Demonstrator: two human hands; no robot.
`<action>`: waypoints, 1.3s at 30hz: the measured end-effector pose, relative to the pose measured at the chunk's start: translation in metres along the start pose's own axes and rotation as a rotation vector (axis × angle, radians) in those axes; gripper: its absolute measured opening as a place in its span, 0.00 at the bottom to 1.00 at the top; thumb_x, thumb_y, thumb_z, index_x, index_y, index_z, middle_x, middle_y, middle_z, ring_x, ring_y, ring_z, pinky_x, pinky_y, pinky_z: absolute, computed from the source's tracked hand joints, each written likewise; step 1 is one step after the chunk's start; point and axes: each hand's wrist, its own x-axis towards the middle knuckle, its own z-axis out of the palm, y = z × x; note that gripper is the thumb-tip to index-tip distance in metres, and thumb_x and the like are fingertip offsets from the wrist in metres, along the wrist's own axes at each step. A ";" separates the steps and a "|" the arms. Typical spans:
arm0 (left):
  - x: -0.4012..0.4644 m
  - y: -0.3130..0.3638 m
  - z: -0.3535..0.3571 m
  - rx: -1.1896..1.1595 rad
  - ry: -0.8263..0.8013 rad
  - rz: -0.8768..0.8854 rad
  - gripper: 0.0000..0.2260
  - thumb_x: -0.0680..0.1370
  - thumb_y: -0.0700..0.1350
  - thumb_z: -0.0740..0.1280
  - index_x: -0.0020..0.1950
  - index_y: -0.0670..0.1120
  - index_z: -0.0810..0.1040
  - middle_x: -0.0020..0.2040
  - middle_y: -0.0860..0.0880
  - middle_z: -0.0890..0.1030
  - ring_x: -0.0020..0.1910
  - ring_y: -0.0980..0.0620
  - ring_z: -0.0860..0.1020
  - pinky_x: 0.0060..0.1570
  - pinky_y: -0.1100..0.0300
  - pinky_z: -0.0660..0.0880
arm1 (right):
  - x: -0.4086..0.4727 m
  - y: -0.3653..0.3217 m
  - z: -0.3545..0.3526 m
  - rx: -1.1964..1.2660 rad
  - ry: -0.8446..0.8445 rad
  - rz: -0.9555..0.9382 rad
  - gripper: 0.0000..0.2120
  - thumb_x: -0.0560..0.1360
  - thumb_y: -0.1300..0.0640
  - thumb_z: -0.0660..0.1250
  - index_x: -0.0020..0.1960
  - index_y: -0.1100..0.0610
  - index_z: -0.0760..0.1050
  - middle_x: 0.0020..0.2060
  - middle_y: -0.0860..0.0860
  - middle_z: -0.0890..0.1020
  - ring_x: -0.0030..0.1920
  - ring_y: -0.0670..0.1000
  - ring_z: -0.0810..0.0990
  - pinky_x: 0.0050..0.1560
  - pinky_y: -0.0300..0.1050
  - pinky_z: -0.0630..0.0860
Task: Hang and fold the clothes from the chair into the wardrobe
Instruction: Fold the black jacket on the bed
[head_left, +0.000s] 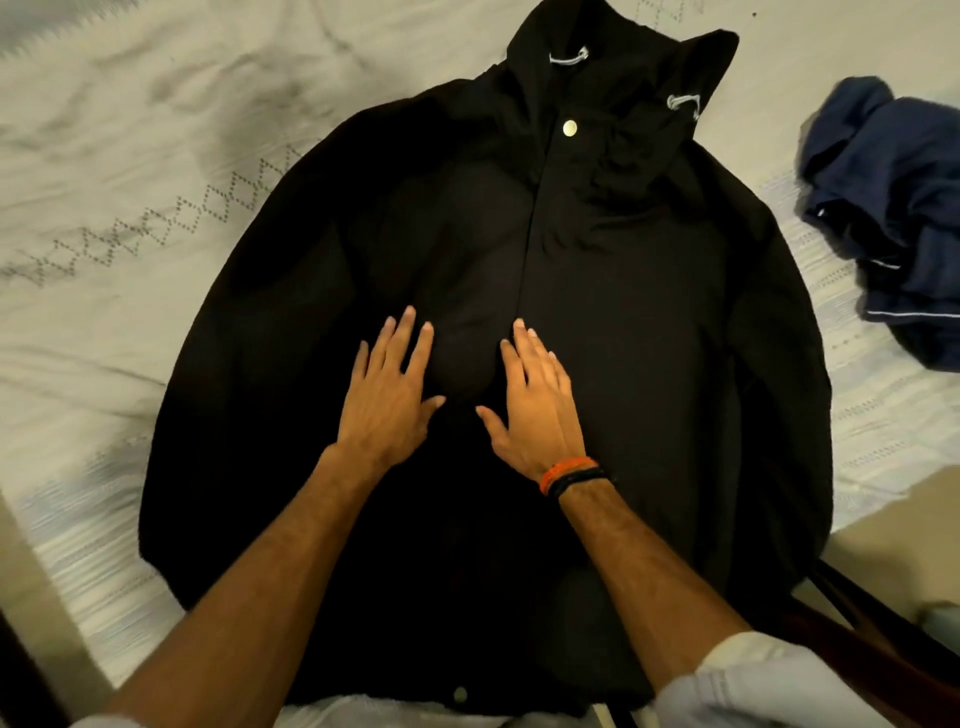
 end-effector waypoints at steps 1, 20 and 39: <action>0.002 -0.001 -0.005 0.009 -0.035 0.004 0.41 0.78 0.56 0.67 0.81 0.45 0.46 0.81 0.44 0.42 0.80 0.43 0.45 0.77 0.43 0.51 | -0.002 -0.001 -0.004 0.004 -0.060 0.000 0.40 0.76 0.47 0.68 0.79 0.61 0.53 0.80 0.56 0.48 0.80 0.55 0.48 0.79 0.53 0.50; -0.221 0.097 -0.066 -0.796 -0.017 -0.086 0.21 0.76 0.47 0.73 0.67 0.45 0.75 0.64 0.48 0.78 0.60 0.52 0.78 0.49 0.70 0.68 | -0.234 -0.048 -0.086 0.461 0.233 0.266 0.22 0.74 0.56 0.72 0.66 0.55 0.72 0.59 0.51 0.76 0.54 0.48 0.78 0.56 0.50 0.79; -0.251 0.268 0.013 -0.792 -0.230 -0.104 0.16 0.76 0.46 0.72 0.63 0.45 0.78 0.55 0.48 0.82 0.57 0.51 0.80 0.60 0.57 0.75 | -0.369 0.129 -0.071 0.688 0.268 0.651 0.15 0.74 0.59 0.72 0.60 0.58 0.76 0.48 0.49 0.81 0.46 0.50 0.81 0.55 0.43 0.76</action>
